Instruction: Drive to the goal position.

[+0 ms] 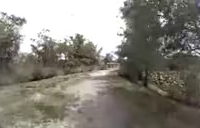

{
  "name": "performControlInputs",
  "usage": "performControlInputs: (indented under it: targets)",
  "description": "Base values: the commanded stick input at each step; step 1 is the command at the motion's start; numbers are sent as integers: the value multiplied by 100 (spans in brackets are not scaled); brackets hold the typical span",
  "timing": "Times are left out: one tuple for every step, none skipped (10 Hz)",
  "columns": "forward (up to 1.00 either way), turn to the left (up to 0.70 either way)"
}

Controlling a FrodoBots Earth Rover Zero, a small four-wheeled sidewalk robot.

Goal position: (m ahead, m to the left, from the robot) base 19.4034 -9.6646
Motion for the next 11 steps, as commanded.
performControlInputs:
  targets:
    - [100, 0]
    - [100, 0]
    - [100, 0]
    - [100, 0]
    - [100, 0]
    - [100, 0]
    - [100, 0]
    - [100, 0]
    - [100, 0]
    - [100, 0]
    - [100, 0]
